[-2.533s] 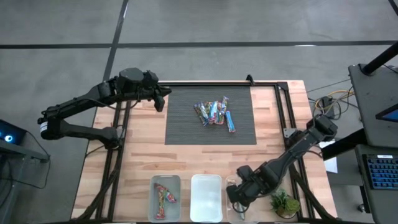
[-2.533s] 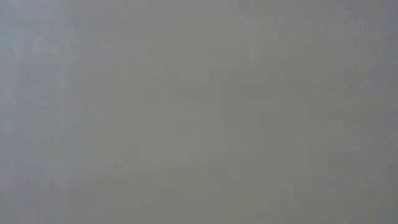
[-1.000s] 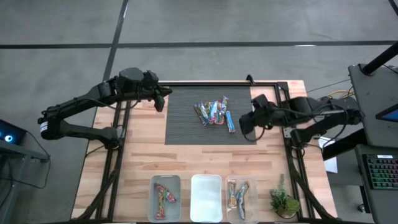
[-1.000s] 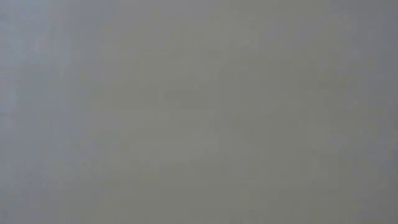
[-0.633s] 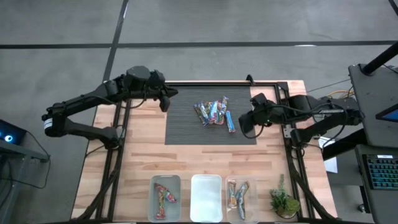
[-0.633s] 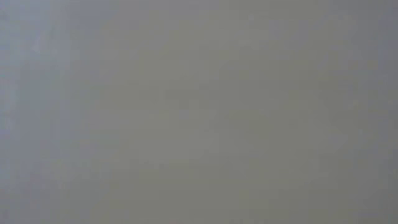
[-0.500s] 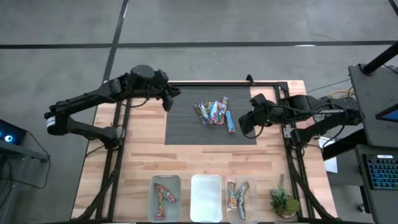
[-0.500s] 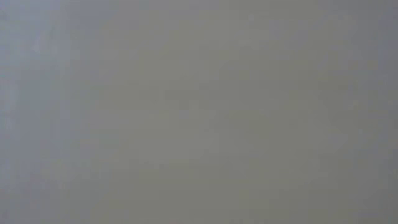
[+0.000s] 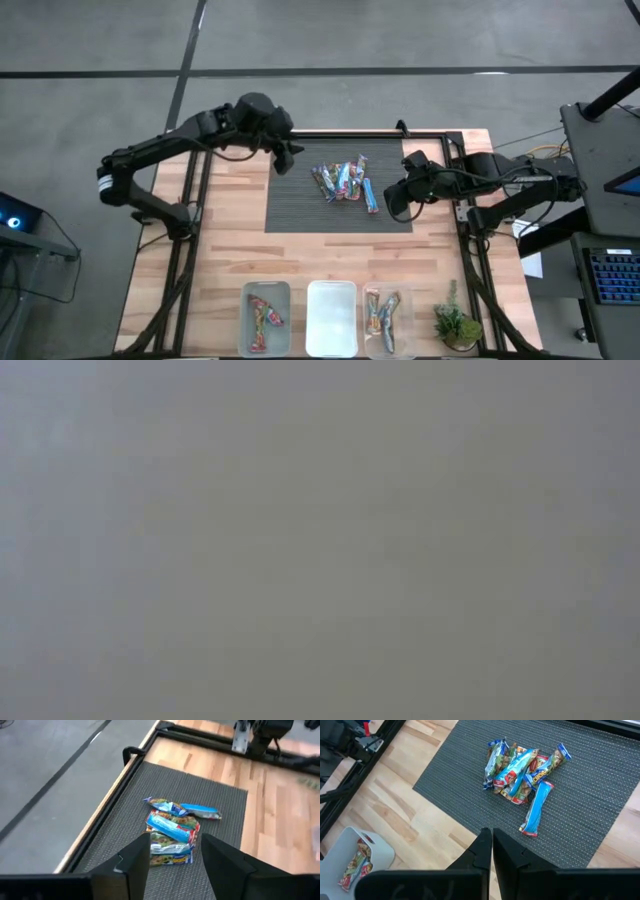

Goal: Pick and place Granola Bars by type
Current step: Put the middle blue granola bar into the white bin

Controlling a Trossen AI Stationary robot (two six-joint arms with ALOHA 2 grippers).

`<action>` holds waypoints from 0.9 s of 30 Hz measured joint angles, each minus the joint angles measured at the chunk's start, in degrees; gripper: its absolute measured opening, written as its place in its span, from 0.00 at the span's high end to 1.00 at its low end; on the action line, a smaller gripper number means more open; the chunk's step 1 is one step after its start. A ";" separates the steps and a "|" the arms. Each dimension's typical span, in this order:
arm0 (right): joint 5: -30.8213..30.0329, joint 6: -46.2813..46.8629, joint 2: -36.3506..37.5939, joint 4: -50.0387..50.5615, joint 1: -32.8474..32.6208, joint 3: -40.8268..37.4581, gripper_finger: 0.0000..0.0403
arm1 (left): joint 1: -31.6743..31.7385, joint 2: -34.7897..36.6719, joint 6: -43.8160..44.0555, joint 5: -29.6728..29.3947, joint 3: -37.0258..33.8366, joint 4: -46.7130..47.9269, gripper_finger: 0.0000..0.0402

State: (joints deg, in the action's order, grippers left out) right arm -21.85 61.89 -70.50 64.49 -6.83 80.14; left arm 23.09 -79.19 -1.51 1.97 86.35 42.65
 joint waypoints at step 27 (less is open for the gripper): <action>-0.17 -2.08 -0.04 0.00 -0.02 -0.19 0.98 | 0.02 -11.81 -1.95 -12.14 7.12 1.64 0.60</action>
State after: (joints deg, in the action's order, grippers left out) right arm -22.02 59.81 -70.54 64.49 -6.85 79.95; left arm 23.11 -91.00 -3.46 -10.17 93.47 44.29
